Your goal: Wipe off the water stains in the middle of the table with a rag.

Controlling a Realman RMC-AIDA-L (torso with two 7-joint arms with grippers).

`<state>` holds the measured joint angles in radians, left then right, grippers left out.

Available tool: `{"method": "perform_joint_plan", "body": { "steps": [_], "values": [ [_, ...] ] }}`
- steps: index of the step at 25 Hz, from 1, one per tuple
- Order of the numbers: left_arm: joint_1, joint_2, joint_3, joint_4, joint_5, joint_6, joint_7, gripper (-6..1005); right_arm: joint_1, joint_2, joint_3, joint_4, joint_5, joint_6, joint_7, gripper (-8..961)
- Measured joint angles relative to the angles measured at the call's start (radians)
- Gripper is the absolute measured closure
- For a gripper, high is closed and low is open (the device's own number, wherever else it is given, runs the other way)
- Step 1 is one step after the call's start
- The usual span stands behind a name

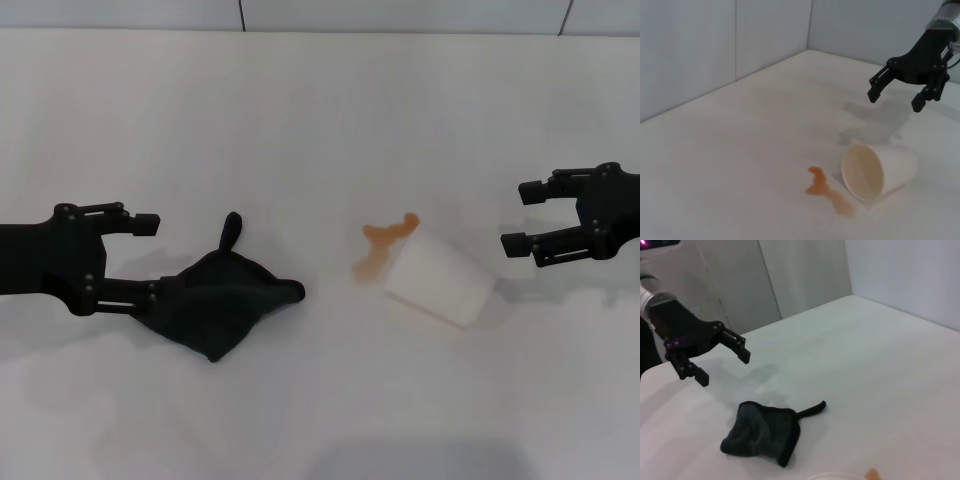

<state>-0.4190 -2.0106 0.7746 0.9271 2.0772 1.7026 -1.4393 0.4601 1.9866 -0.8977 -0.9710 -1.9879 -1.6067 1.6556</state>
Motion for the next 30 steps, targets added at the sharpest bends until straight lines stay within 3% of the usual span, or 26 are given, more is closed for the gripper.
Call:
{"method": "perform_joint_plan", "body": {
  "steps": [8,16,22,30],
  "values": [
    [0.003,-0.016,-0.002,0.002,-0.006,0.001,0.025,124,0.005,0.001,0.002,-0.015,0.001,-0.002,0.025,97],
    [0.005,-0.018,0.0,-0.001,-0.001,0.013,0.03,125,-0.005,0.004,-0.057,-0.234,-0.08,-0.049,0.287,97],
    [0.023,-0.037,-0.006,-0.001,-0.012,0.007,0.05,125,0.048,0.02,-0.141,-0.367,-0.265,-0.085,0.567,98],
    [0.03,-0.045,-0.001,-0.001,-0.008,0.004,0.048,124,0.134,0.022,-0.228,-0.383,-0.343,-0.149,0.695,98]
  ]
}}
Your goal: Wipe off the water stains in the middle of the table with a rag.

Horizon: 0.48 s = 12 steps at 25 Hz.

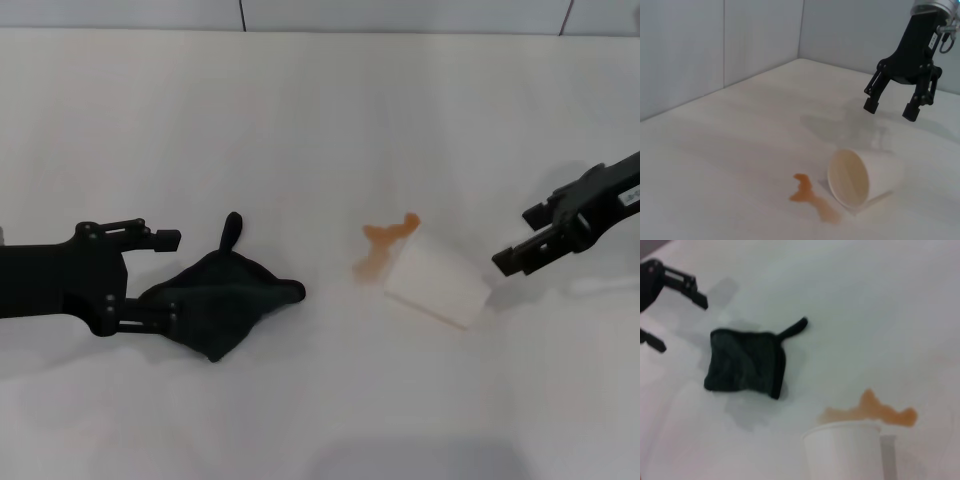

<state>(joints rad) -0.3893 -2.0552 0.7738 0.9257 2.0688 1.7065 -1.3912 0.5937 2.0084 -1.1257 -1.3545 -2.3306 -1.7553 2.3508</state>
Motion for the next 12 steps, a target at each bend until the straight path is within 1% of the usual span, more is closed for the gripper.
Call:
{"method": "perform_joint_plan", "body": {
  "steps": [3,8,12],
  "values": [
    [0.008,-0.003,-0.003,0.0,0.0,-0.003,0.019,125,0.014,0.001,-0.04,-0.008,-0.014,-0.001,0.029,98],
    [0.022,-0.007,-0.007,0.0,-0.006,-0.022,0.065,124,0.02,0.005,-0.056,-0.009,-0.018,0.008,0.072,98],
    [0.023,-0.007,-0.002,0.0,-0.002,-0.03,0.075,125,0.023,0.007,-0.107,-0.006,-0.019,0.03,0.108,98]
  ]
}}
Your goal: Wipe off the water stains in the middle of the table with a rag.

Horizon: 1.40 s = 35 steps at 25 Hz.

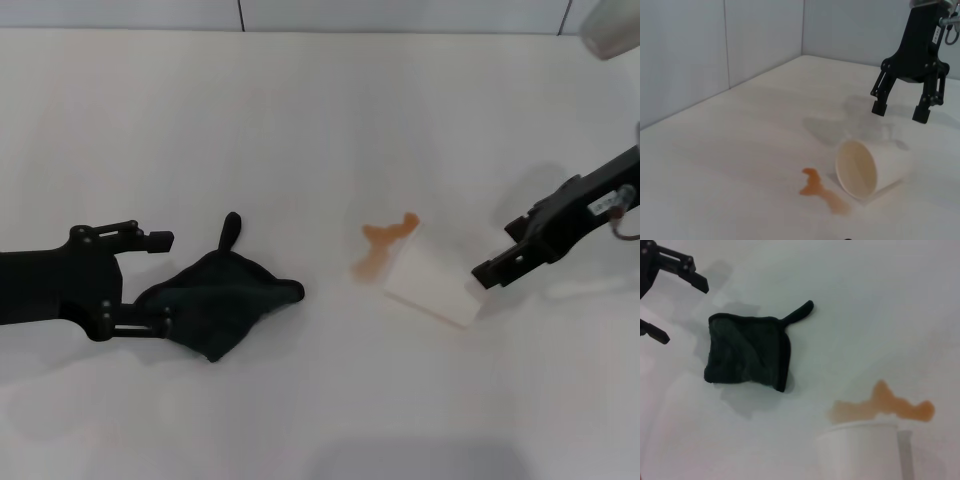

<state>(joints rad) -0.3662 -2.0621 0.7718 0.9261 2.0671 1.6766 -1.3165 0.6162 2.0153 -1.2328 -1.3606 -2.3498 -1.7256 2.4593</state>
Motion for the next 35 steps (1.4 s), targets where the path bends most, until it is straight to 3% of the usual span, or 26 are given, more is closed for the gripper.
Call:
{"method": "perform_joint_plan", "body": {
  "steps": [17,35],
  "values": [
    [0.009,-0.007,0.001,0.001,0.005,-0.01,0.029,124,0.069,0.003,-0.179,0.118,-0.013,0.115,0.078,102],
    [0.022,-0.013,0.001,-0.01,0.0,-0.01,0.064,124,0.168,0.006,-0.233,0.287,-0.042,0.178,0.084,113]
  ]
}}
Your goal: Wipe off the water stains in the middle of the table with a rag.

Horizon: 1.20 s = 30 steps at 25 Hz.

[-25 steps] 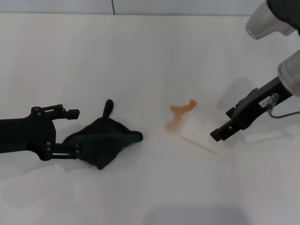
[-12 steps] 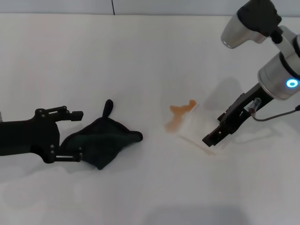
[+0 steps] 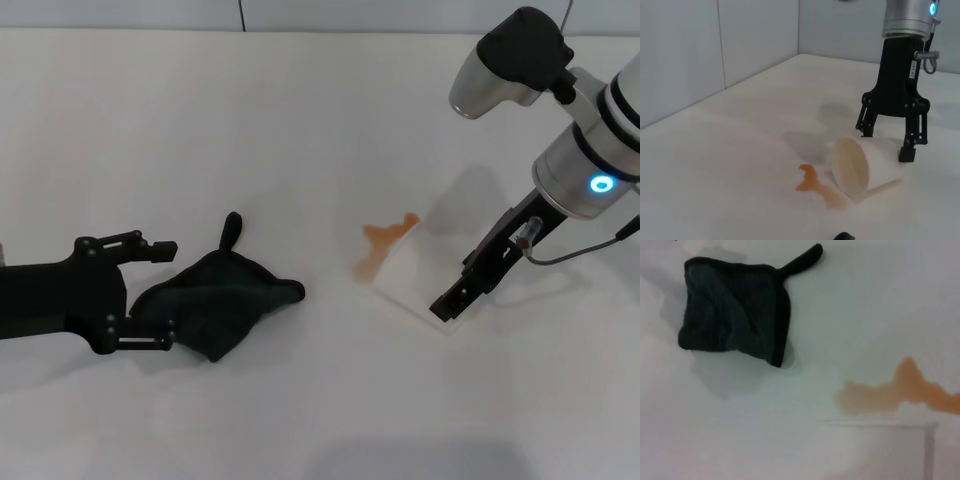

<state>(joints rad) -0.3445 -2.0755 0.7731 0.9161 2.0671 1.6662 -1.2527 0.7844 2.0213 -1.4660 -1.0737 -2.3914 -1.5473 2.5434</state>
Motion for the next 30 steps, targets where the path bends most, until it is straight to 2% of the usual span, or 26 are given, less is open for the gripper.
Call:
{"method": "perform_joint_plan", "body": {
  "steps": [16,28,30],
  "values": [
    [0.004,-0.001,-0.002,-0.001,-0.005,0.0,0.014,125,0.003,0.004,-0.076,0.037,0.011,0.089,-0.003,122],
    [0.006,-0.001,-0.006,0.0,-0.006,-0.002,0.017,125,-0.002,0.002,-0.095,0.038,0.013,0.106,-0.014,129],
    [0.006,-0.002,-0.007,0.0,-0.006,-0.002,0.02,125,-0.005,0.002,-0.095,0.039,0.014,0.106,-0.014,166]
  ]
}}
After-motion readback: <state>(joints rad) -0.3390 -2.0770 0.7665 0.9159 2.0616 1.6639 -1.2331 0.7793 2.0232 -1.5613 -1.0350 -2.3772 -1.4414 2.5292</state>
